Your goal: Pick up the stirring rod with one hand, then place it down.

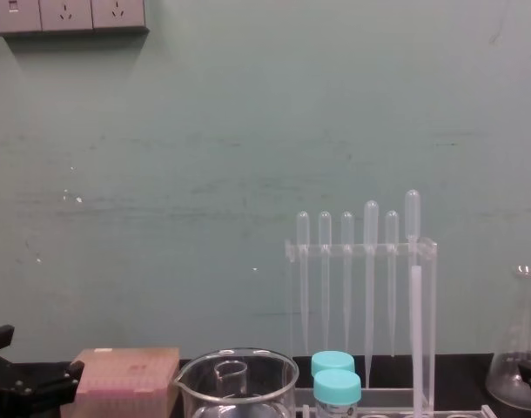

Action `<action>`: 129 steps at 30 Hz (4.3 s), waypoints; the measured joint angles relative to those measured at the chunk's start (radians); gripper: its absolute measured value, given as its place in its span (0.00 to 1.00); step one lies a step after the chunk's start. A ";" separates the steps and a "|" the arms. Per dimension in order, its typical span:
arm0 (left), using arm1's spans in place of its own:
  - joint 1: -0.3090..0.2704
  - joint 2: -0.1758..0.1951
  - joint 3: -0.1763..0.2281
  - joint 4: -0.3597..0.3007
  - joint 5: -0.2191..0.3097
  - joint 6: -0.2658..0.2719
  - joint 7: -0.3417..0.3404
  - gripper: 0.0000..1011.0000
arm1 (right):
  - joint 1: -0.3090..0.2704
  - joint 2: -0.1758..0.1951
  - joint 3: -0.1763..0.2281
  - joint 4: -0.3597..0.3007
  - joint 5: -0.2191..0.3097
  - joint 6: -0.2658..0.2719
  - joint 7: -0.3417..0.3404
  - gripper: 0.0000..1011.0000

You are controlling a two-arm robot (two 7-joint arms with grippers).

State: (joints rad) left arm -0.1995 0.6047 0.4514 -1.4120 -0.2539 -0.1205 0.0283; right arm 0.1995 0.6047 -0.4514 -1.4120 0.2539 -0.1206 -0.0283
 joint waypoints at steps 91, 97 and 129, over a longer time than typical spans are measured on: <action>0.000 0.000 0.000 0.000 0.000 0.000 0.000 0.99 | -0.112 0.101 0.079 -0.202 0.301 0.052 0.536 0.99; 0.000 0.000 0.000 0.000 0.000 0.000 0.000 0.99 | -0.064 0.068 0.056 -0.185 0.247 0.030 0.568 0.99; 0.000 0.000 0.000 0.000 0.000 0.000 0.000 0.99 | 0.098 -0.115 0.023 -0.017 0.193 0.100 0.568 0.99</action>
State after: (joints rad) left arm -0.1995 0.6047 0.4514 -1.4120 -0.2539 -0.1205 0.0283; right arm 0.2976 0.4894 -0.4285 -1.4287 0.4473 -0.0202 0.5398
